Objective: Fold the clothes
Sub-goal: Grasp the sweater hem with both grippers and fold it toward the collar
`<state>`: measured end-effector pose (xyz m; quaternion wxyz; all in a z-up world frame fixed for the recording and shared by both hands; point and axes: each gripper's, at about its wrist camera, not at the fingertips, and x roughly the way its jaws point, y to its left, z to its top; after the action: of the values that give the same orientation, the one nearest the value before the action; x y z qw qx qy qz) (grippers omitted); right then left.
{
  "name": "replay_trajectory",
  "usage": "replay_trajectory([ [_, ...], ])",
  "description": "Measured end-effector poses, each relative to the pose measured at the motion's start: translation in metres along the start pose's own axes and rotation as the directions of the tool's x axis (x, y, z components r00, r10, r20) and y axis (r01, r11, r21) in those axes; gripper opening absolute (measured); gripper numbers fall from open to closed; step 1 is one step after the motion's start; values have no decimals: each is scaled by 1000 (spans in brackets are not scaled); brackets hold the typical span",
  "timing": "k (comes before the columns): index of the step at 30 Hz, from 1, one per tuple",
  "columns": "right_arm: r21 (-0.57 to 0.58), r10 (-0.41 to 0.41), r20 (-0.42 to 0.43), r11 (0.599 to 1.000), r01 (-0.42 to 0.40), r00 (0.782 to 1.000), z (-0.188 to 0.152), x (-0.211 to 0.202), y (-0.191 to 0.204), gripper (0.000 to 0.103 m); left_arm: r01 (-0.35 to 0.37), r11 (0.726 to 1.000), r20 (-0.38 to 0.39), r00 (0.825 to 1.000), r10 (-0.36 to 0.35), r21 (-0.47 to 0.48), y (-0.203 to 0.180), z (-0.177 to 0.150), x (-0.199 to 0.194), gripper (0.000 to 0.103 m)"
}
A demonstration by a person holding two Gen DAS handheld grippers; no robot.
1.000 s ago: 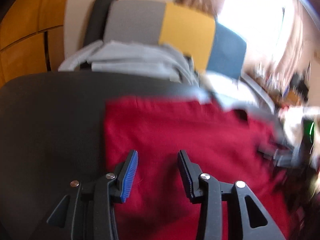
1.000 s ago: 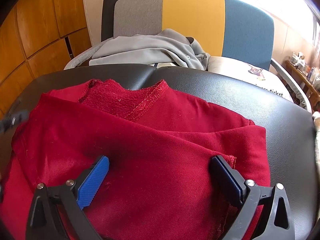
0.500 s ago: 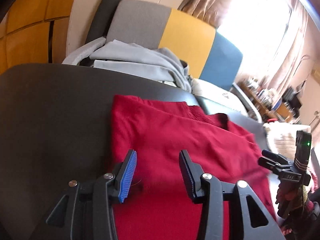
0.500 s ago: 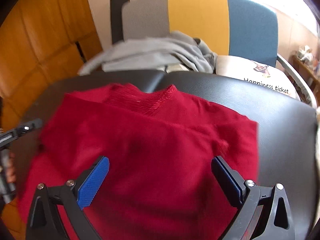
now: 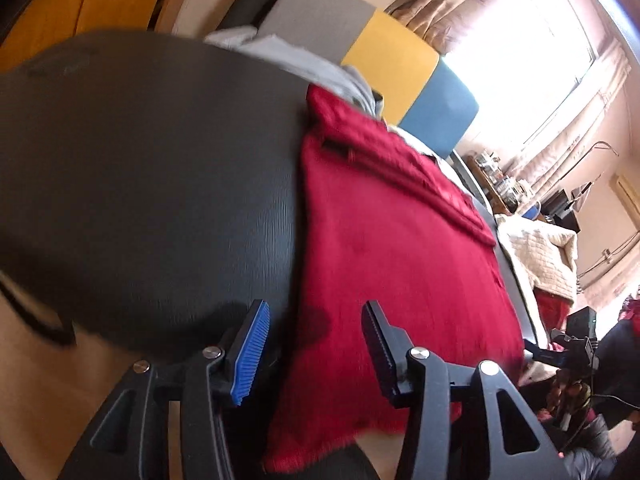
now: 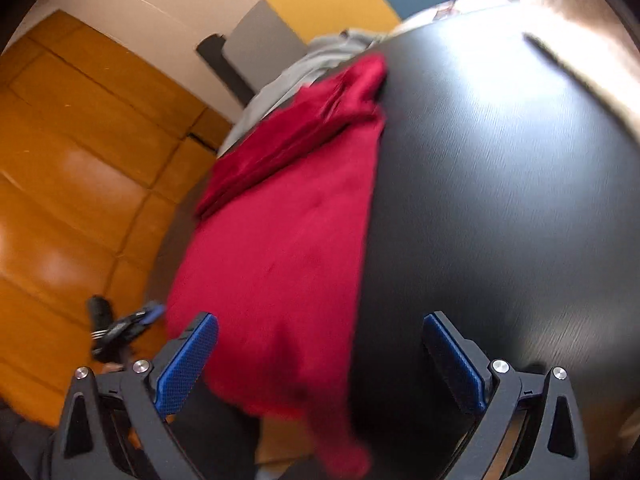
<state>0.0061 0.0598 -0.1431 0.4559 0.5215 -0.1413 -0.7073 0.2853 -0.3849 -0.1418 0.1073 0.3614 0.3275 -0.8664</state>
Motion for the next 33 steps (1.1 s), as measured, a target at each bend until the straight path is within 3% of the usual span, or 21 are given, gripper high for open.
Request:
replay_trajectory([
  [6, 64, 137, -110, 989, -131, 984, -29, 29, 4, 103, 16, 1000, -53, 998, -16, 8, -4, -32, 4, 52],
  [11, 94, 117, -197, 990, -100, 973, -49, 56, 0, 98, 20, 1000, -102, 995, -18, 19, -6, -38, 15, 52],
  [14, 104, 74, -201, 993, -54, 977, -59, 66, -7, 87, 23, 1000, -134, 991, -20, 15, -4, -41, 22, 52],
  [15, 98, 63, -187, 994, -45, 980, -61, 65, -6, 77, 23, 1000, -144, 989, -21, 14, -3, -42, 25, 52],
  [16, 93, 39, -186, 995, -22, 982, -61, 65, -7, 54, 24, 1000, -155, 988, -22, 12, -3, -43, 27, 52],
  [17, 88, 13, -186, 996, 4, 982, -61, 65, -8, 39, 25, 1000, -165, 986, -23, 11, -2, -44, 30, 52],
  [18, 83, -14, -187, 996, 30, 982, -61, 65, -10, 13, 26, 1000, -176, 984, -24, 10, -2, -45, 32, 52],
  [20, 90, -37, -187, 994, 55, 982, -61, 64, -12, 11, 27, 1000, -197, 980, -25, 7, 0, -47, 37, 49],
  [22, 73, -31, -199, 996, 46, 980, -62, 63, -7, 10, 20, 1000, -226, 974, -17, 11, -1, -49, 41, 35],
  [23, 56, -30, -208, 998, 43, 978, -62, 63, -1, 10, 27, 1000, -240, 971, -24, 8, -2, -48, 42, 12],
  [24, 28, -23, -211, 999, 30, 977, -60, 63, 9, 10, 54, 998, -246, 968, -54, -8, -3, -47, 40, 7],
  [27, -5, 62, -166, 998, -64, 984, -43, 51, 35, 10, 187, 981, -221, 956, -192, -41, -11, -35, 23, 8],
  [29, -33, 124, -129, 991, -129, 984, -30, 44, 53, 10, 287, 956, -186, 938, -293, -56, -18, -24, 9, 8],
  [33, -72, 199, -70, 976, -204, 977, -5, 33, 76, 10, 416, 907, -82, 904, -420, -56, -29, 12, -15, 8],
])
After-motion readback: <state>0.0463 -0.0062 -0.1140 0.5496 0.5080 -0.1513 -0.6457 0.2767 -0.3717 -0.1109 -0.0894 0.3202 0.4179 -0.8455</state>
